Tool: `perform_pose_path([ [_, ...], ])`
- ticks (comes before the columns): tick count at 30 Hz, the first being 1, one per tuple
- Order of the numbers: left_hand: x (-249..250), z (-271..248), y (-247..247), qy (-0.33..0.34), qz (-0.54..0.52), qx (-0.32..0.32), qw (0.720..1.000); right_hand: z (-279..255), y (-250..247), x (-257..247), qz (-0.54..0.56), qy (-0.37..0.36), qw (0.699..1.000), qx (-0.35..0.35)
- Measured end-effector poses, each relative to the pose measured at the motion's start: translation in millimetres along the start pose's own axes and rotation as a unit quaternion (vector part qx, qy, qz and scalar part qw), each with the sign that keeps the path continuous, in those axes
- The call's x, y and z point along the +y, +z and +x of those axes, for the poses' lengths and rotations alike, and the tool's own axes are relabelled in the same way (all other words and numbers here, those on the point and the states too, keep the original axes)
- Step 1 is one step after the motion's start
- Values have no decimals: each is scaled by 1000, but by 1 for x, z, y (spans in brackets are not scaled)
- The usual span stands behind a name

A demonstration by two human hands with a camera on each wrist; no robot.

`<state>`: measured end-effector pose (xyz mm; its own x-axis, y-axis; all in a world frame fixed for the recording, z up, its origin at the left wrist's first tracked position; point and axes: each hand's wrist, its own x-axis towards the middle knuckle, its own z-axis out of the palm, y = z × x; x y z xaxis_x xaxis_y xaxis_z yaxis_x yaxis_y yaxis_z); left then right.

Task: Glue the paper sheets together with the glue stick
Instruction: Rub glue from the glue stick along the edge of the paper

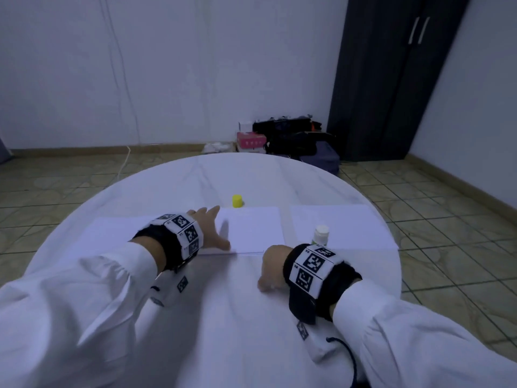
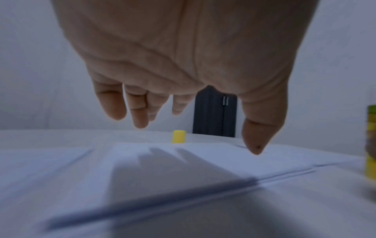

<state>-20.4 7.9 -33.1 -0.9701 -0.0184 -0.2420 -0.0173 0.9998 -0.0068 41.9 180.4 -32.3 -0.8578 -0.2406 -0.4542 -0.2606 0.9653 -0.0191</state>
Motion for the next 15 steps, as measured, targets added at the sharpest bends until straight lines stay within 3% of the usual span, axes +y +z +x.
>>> perform_pose_path([
  [3, 44, 7, -12, 74, 16, 13, 997, -16, 14, 21, -19, -26, 999, -43],
  [7, 103, 24, -22, 107, 36, -5, 994, -32, 17, 64, -57, 5, 991, -120],
  [10, 135, 45, -25, 122, 46, -13, 991, -36, 7, 100, -47, 69, 993, -84],
  [15, 172, 76, -16, 112, 58, -8, 992, -14, -14, 148, 10, 137, 990, 31],
])
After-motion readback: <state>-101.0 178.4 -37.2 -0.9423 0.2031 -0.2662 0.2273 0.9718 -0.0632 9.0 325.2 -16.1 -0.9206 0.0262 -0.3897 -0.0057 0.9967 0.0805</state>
